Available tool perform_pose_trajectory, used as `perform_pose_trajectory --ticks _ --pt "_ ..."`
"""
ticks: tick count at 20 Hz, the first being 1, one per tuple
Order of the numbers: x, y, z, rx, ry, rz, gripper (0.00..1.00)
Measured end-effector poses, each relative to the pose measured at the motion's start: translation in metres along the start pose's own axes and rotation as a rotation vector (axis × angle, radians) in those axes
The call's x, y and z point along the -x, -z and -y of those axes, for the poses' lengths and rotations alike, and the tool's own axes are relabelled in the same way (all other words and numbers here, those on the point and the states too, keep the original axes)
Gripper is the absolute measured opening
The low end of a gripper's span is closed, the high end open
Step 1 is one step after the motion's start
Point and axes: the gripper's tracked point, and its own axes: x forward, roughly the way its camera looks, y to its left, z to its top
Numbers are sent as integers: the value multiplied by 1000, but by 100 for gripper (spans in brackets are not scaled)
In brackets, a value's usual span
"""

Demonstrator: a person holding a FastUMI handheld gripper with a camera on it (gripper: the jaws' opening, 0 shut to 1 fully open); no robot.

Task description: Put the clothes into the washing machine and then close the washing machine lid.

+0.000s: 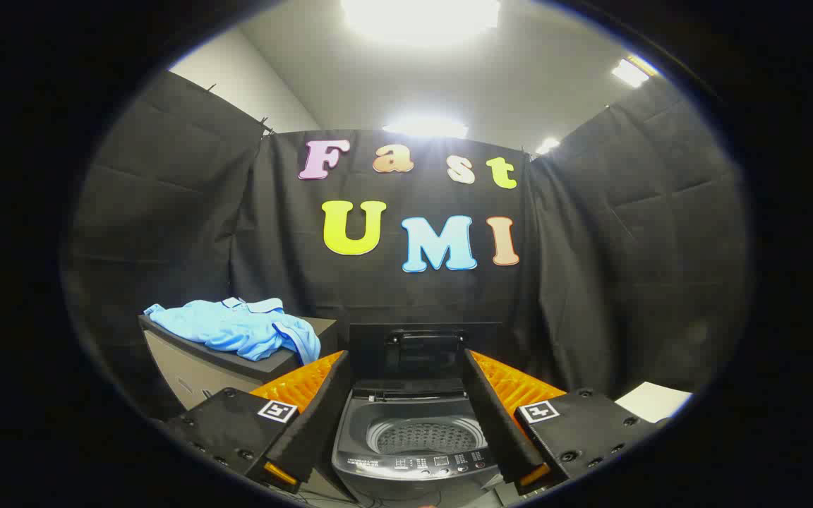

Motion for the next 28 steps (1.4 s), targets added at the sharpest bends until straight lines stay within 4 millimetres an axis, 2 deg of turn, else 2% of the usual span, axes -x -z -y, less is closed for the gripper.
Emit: perform_pose_trajectory --ticks 28 --pt "0 -3 7 -8 -36 11 98"
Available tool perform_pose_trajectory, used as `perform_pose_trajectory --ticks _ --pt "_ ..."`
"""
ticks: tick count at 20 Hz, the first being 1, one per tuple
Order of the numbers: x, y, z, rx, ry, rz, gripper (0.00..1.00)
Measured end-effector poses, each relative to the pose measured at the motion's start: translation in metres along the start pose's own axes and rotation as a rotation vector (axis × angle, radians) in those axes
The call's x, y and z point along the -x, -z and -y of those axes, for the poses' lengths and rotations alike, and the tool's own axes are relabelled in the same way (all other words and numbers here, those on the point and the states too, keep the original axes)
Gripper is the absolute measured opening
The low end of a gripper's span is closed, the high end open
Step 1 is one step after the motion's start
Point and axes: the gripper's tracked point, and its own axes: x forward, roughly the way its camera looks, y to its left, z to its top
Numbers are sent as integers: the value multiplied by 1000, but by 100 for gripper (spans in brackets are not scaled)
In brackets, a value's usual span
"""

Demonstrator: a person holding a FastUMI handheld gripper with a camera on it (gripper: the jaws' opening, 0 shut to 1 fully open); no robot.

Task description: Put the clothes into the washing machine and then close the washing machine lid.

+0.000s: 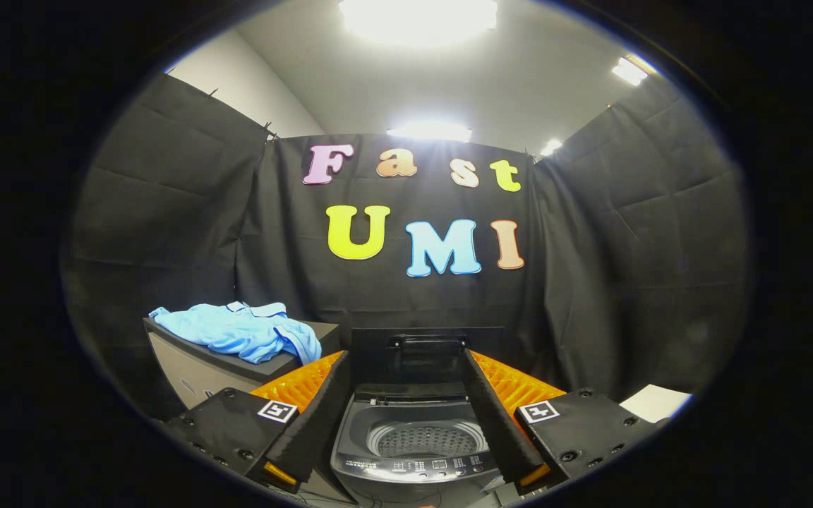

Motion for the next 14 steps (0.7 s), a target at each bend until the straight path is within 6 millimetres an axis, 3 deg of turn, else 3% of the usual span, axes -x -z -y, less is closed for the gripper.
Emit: perform_pose_trajectory --ticks 6,14 --pt "-9 -5 -8 -13 -59 -3 98" --pt "-33 -21 -47 -51 -185 -17 98"
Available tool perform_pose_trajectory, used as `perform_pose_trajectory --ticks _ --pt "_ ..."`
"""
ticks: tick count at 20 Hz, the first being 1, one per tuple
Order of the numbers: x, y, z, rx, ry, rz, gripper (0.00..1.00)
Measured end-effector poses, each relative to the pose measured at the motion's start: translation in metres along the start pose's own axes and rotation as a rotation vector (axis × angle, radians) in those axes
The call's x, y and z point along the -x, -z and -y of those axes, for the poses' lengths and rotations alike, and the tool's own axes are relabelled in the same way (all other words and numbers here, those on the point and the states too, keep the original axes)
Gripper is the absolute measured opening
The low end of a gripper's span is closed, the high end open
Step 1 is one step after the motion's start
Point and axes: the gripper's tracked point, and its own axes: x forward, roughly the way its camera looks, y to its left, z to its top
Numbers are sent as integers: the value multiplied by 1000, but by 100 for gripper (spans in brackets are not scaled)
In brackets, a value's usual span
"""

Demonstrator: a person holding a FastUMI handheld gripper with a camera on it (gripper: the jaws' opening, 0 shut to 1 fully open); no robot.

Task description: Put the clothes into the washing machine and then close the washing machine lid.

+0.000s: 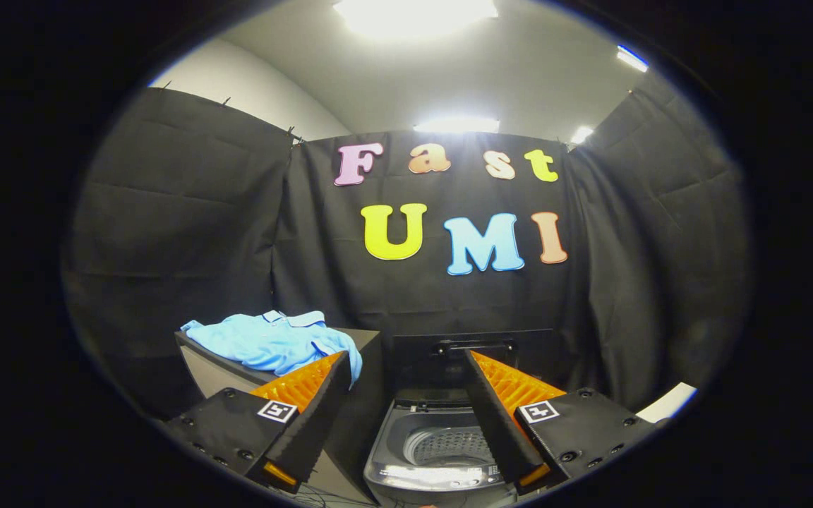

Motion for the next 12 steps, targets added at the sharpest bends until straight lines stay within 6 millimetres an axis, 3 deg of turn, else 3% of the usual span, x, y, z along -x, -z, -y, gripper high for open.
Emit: perform_pose_trajectory --ticks 8,12 --pt "-49 -44 -62 -20 -86 -8 98" --pt "-72 -52 -100 -25 -146 -34 98"
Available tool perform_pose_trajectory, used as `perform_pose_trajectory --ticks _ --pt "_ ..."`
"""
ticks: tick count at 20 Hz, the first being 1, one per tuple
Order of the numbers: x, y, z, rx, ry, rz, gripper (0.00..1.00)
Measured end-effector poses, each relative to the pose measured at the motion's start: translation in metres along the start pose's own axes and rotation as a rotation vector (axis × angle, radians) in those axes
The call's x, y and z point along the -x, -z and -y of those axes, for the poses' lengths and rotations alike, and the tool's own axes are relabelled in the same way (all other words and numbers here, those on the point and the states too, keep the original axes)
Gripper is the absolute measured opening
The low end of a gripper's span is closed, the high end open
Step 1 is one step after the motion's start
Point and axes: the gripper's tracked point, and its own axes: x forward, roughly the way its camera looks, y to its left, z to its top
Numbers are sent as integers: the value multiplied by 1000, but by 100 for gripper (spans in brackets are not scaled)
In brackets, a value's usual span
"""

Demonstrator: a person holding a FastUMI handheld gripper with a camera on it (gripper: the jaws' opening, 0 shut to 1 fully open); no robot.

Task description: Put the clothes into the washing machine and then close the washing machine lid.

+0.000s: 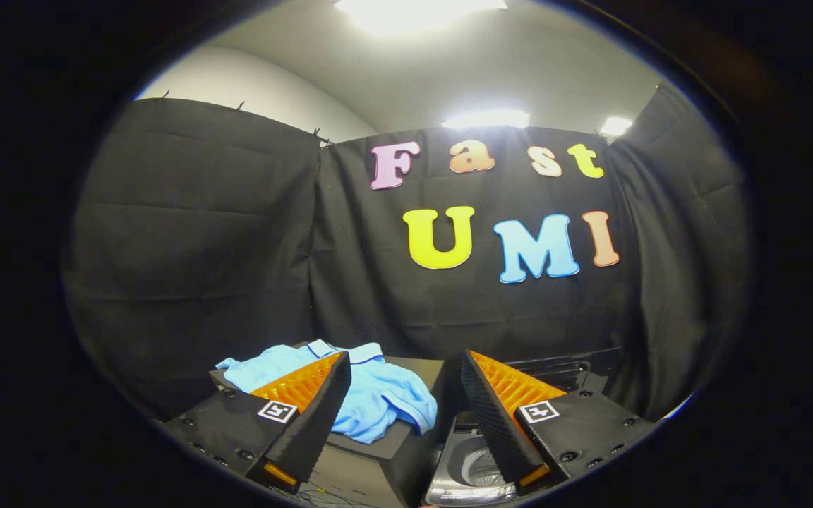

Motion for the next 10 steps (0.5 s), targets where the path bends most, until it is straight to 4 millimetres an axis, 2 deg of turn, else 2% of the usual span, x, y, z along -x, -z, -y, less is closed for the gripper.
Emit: perform_pose_trajectory --ticks 7,10 --pt "-49 -5 -53 -9 -78 -55 98" --pt "-71 3 -74 -15 -109 -98 98"
